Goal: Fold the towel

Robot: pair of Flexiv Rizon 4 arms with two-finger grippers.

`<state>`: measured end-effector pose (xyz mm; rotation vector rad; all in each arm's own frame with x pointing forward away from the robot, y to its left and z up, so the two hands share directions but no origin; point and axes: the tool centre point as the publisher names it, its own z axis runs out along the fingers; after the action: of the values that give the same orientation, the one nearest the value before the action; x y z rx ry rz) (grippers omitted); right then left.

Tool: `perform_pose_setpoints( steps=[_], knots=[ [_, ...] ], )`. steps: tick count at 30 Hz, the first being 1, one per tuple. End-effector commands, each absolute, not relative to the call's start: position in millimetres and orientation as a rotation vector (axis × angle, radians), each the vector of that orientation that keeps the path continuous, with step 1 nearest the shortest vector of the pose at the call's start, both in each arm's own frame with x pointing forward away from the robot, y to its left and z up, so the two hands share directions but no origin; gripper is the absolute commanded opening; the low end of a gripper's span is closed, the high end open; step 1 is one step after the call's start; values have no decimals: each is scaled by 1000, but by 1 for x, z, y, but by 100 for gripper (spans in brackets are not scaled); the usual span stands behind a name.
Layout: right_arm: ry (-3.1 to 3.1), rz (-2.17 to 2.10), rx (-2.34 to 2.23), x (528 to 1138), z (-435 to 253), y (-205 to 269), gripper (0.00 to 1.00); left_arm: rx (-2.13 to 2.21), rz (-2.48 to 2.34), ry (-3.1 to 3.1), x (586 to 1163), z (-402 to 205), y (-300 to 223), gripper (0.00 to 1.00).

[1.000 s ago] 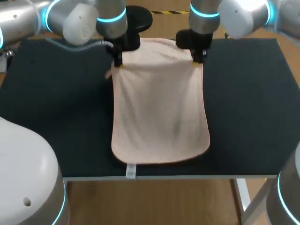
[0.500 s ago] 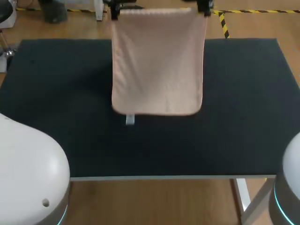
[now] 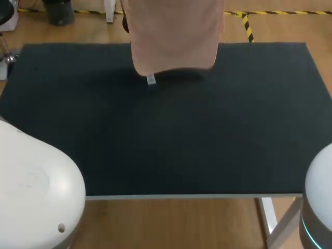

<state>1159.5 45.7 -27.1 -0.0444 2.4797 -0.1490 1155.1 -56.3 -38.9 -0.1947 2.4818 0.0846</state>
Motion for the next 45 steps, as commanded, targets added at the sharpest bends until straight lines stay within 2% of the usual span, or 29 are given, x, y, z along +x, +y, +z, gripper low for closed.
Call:
perform_pose_setpoints(
  steps=[1,13,30,38,45],
  knots=[
    [2499,-172,-56,1162,-34,54,0,-188,93,2500,1147,-51,-54,0],
    [2606,-160,-64,1092,-104,33,0,-132,50,2659,1079,-113,-52,0],
    [2579,-120,-79,1008,-103,36,0,-107,26,2634,992,-103,-52,0],
    [2581,-115,-70,993,-105,36,0,-93,13,2647,976,-112,-58,0],
    [2718,-115,-14,1004,-154,32,0,-135,34,2773,987,-161,-57,0]
  ],
)
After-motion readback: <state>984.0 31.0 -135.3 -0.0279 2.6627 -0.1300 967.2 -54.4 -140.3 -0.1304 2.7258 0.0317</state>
